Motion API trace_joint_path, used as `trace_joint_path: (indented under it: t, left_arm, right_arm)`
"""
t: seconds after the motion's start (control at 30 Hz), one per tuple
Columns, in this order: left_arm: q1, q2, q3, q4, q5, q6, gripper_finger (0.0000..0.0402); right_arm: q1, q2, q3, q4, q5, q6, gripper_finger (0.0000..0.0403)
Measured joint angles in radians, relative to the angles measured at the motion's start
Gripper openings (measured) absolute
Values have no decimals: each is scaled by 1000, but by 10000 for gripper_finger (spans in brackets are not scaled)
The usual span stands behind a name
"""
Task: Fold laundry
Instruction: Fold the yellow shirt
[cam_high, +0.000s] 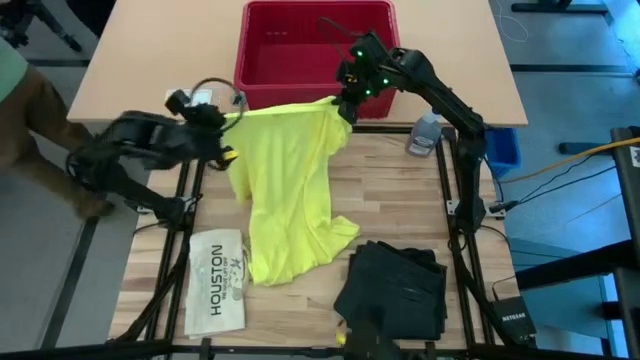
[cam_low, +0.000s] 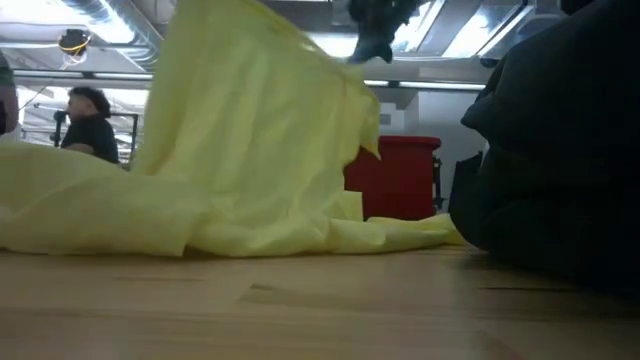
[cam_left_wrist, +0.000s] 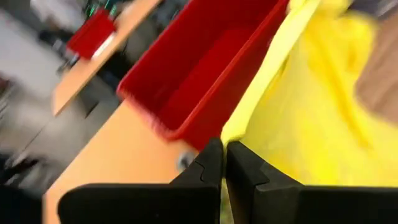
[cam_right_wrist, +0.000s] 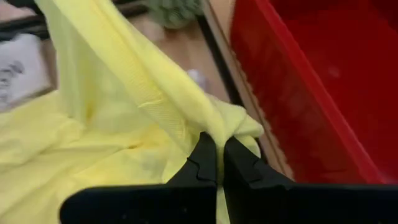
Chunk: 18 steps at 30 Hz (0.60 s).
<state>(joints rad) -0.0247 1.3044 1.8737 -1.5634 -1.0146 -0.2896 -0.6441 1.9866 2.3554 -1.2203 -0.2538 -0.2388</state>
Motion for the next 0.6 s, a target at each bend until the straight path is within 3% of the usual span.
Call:
trace_joint_path:
  t: [0.13, 0.33, 0.6]
  left_arm:
    - [152, 2, -134, 76, 44, 15, 0]
    - [340, 2, -305, 380, 135, 221, 0]
    - [585, 2, -462, 626, 363, 321, 0]
  right_arm:
    - [-62, 38, 0, 8, -19, -16, 0]
    - [-118, 114, 0, 6, -22, -33, 0]
    - [-149, 207, -1, 32, 11, -35, 0]
